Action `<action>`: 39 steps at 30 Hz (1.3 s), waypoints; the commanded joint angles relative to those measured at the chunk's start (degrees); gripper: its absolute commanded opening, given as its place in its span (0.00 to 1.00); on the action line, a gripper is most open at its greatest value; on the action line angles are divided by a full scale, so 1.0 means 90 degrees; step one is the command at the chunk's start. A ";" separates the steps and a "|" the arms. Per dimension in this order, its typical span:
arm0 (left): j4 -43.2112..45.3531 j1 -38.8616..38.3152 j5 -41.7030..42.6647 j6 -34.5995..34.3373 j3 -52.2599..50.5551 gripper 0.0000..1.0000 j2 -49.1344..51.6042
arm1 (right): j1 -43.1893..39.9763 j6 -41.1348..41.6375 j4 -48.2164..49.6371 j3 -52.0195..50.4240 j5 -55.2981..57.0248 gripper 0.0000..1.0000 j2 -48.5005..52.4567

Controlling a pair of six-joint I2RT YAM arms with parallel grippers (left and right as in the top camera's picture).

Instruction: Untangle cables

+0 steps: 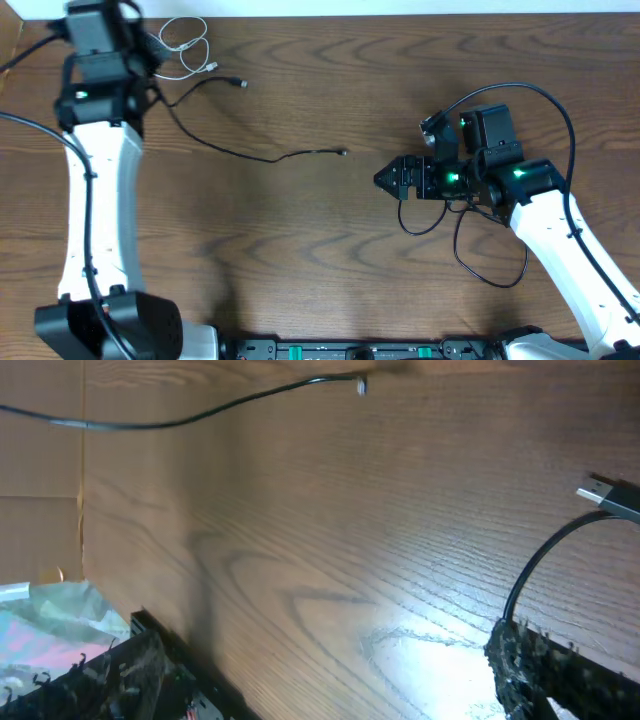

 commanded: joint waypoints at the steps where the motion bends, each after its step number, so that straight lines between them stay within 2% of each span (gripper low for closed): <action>1: 0.0053 0.0656 0.0495 0.0549 0.0058 0.07 0.0253 | 0.0027 -0.0124 -0.0012 0.0036 0.0039 0.99 -0.0068; 3: 0.0384 0.1168 0.1127 0.0923 0.0058 0.07 0.0481 | 0.0027 -0.0124 -0.0022 0.0036 0.0061 0.99 -0.0068; 5: 0.0600 0.1484 0.1331 0.1049 0.0058 0.07 0.0680 | 0.0027 -0.0124 -0.0039 0.0036 0.0063 0.99 -0.0068; 12: 0.1321 0.2344 0.1353 0.1899 0.0058 0.07 0.1314 | 0.0027 -0.0124 -0.0114 0.0036 0.0078 0.99 -0.0068; 16: 0.2312 0.2705 0.1348 0.2917 0.0058 0.07 0.1579 | 0.0027 -0.0124 -0.0238 0.0036 0.0080 0.99 -0.0068; 20: 0.3150 0.2875 0.1348 0.3019 0.0058 0.08 0.1620 | 0.0027 -0.0121 -0.0364 0.0036 0.0160 0.99 -0.0068; 21: 0.3412 0.2934 0.1326 0.3019 0.0058 0.13 0.1622 | 0.0027 -0.0121 -0.0410 0.0036 0.0206 0.99 -0.0068; 24: 0.3468 0.3021 0.0930 0.3019 0.0058 0.16 0.1637 | 0.0027 -0.0119 -0.0442 0.0036 0.0245 0.99 -0.0068; 25: 0.3402 0.3045 0.0763 0.3019 0.0058 0.30 0.1659 | 0.0027 -0.0119 -0.0442 0.0036 0.0245 0.99 -0.0068; 26: 0.3274 0.3082 0.0624 0.3019 0.0058 0.52 0.1710 | 0.0027 -0.0119 -0.0442 0.0036 0.0245 0.99 -0.0068; 27: 0.3028 0.3133 0.0532 0.3021 0.0058 0.89 0.1795 | 0.0027 -0.0121 -0.0440 0.0036 0.0245 0.99 -0.0068; 28: 0.2824 0.3169 0.0534 0.3019 0.0058 0.92 0.1863 | 0.0027 -0.0121 -0.0440 0.0036 0.0245 0.99 -0.0068; 35: 0.1207 0.3126 0.0588 0.2795 0.0058 0.93 0.2149 | 0.0027 -0.0124 -0.0440 0.0036 0.0248 0.99 -0.0066; 36: 0.0998 0.3101 0.0617 0.2756 0.0058 0.92 0.2149 | 0.0027 -0.0124 -0.0437 0.0036 0.0248 0.99 -0.0066; 37: 0.0702 0.3067 0.0797 0.2752 0.0058 0.86 0.2147 | 0.0027 -0.0124 -0.0435 0.0036 0.0250 0.99 -0.0068; 39: 0.0248 0.2997 0.1326 0.2754 0.0051 0.85 0.2157 | 0.0027 -0.0121 -0.0435 0.0036 0.0318 0.99 -0.0066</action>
